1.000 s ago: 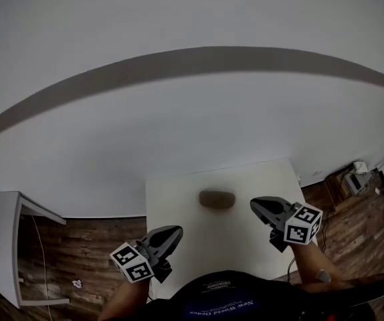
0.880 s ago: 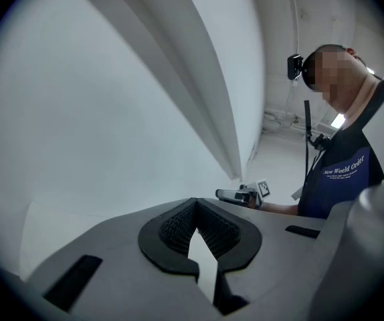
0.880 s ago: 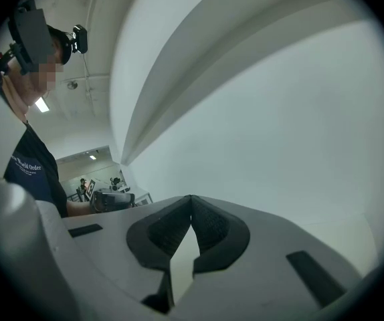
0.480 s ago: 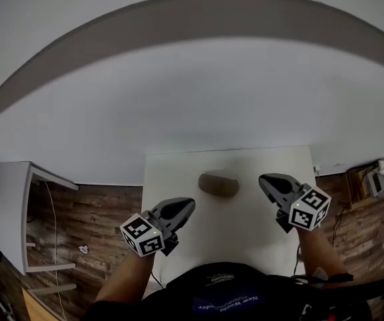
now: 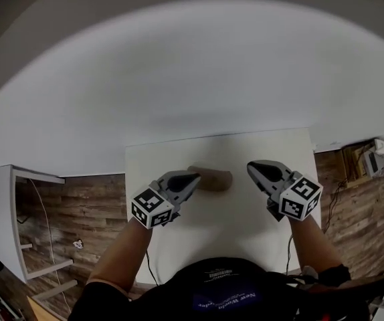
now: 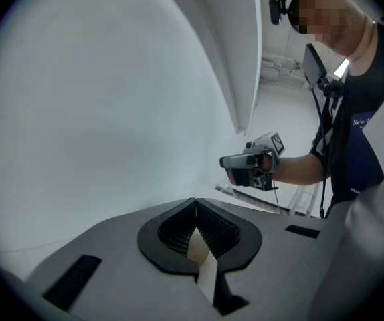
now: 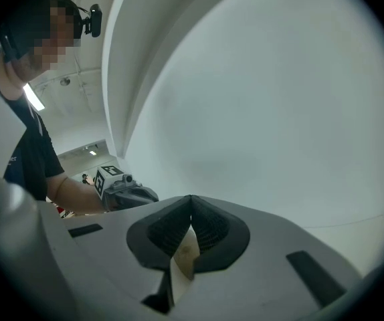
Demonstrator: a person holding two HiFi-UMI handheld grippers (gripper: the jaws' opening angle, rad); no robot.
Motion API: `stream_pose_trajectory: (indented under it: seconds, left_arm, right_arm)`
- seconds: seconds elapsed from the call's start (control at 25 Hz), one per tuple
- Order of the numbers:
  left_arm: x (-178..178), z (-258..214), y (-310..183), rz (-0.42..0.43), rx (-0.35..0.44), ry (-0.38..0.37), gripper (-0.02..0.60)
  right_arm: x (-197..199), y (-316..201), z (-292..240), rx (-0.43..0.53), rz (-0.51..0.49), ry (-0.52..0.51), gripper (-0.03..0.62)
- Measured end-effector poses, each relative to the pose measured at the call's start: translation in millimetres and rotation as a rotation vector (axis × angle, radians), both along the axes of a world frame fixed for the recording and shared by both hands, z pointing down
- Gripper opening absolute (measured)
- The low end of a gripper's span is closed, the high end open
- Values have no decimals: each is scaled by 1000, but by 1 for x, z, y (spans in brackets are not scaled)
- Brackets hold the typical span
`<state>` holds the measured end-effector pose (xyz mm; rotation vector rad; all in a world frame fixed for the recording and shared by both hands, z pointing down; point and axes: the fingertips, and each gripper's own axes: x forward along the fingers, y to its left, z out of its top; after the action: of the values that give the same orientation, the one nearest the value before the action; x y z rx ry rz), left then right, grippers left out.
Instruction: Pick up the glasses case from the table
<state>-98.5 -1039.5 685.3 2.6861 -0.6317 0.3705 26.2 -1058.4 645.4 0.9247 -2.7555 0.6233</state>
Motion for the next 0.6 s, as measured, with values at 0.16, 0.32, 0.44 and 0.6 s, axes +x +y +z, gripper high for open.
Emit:
stream_pose_trajectory:
  seconds: [0.16, 0.32, 0.44, 0.6]
  left_arm:
    - [9, 35, -10, 164, 31, -157, 78]
    - [11, 78, -19, 316, 76, -344, 214]
    - [13, 112, -16, 430, 77, -481, 371]
    - [18, 147, -7, 551, 107, -623, 472]
  right_arm:
    - [-15, -15, 19, -21, -24, 3, 0]
    - [-24, -32, 30, -38, -38, 5, 0]
    - [-26, -42, 34, -46, -38, -1, 0]
    - [-27, -45, 41, -53, -45, 6, 0]
